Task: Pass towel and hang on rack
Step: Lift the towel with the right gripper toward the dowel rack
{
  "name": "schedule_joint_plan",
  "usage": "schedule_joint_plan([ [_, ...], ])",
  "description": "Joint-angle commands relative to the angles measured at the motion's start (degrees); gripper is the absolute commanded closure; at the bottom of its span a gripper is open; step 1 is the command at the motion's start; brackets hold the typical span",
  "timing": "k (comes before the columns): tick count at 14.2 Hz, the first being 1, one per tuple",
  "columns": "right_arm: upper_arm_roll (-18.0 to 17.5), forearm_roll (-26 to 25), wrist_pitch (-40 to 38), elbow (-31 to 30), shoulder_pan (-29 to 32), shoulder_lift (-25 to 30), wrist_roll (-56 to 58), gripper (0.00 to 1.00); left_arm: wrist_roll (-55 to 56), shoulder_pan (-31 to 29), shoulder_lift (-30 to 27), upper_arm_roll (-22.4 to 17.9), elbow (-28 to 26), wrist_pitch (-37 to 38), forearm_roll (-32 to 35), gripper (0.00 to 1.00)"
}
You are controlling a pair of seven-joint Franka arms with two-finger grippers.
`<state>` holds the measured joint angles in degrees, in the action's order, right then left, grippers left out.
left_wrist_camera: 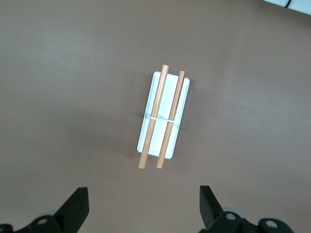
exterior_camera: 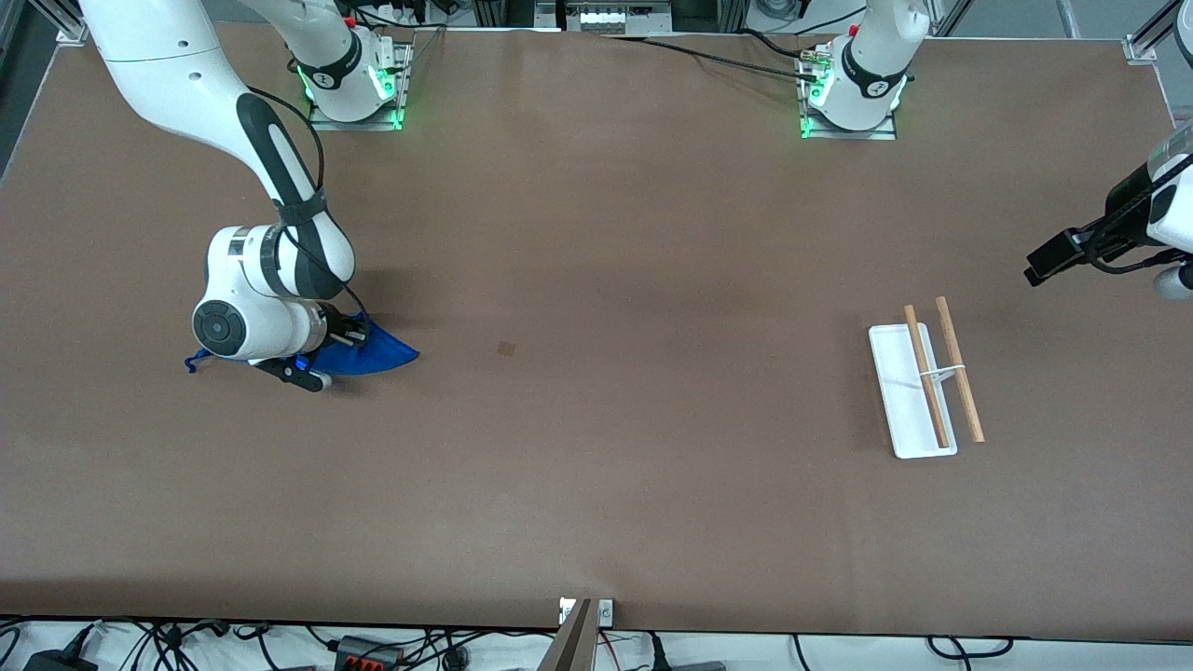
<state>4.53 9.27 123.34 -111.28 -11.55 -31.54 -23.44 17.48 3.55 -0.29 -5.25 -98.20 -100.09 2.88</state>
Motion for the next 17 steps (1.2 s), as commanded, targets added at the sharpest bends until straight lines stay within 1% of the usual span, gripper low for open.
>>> schedule_joint_plan([
  [1,-0.22,1.1,-0.99,-0.08,-0.22,0.95,1.12,1.0,0.27,-0.3,1.17,0.24,2.31,1.3,-0.77,0.0],
  [2,-0.22,1.1,-1.87,0.61,-0.23,1.21,1.55,1.0,0.27,-0.3,1.25,0.24,2.23,1.3,-0.77,0.0],
  [4,-0.22,1.01,-7.29,4.82,-0.31,1.91,2.26,1.0,0.27,-0.3,1.25,0.24,2.31,1.3,-0.77,0.0],
  [6,-0.4,1.01,-15.63,11.92,-0.66,2.09,3.49,1.0,0.27,-0.3,1.25,0.24,2.31,1.3,-0.77,0.0],
  [7,-0.48,1.1,-20.46,16.48,-1.36,2.01,3.49,1.0,0.27,-0.3,1.25,0.24,2.23,1.39,-0.77,0.0],
  [9,-1.53,1.1,-26.72,24.31,-3.38,2.0,3.49,1.0,0.18,-0.39,1.25,0.24,2.14,1.65,-0.77,0.0],
  [11,-3.03,1.19,-28.68,31.08,-6.1,2.0,3.84,1.0,-0.43,-0.39,1.25,0.24,2.31,4.36,-1.21,0.0],
  [12,-4.17,1.36,-28.68,33.38,-7.33,1.92,3.76,1.0,-0.35,-0.3,1.25,0.16,2.4,4.73,-1.12,0.0],
  [14,-8.37,1.27,-28.16,38.3,-8.74,1.39,2.88,1.0,0.27,-0.3,1.6,0.24,2.31,4.91,-1.12,0.0],
  [15,-10.05,1.36,-27.46,39.2,-9.01,1.3,1.05,1.0,0.36,-0.3,1.95,0.24,2.31,4.91,-1.12,0.0],
  [17,-13.13,3.98,-22.47,41.13,-9.98,1.3,-1.68,1.0,0.36,-0.04,2.13,0.24,2.4,4.91,-1.04,0.0],
])
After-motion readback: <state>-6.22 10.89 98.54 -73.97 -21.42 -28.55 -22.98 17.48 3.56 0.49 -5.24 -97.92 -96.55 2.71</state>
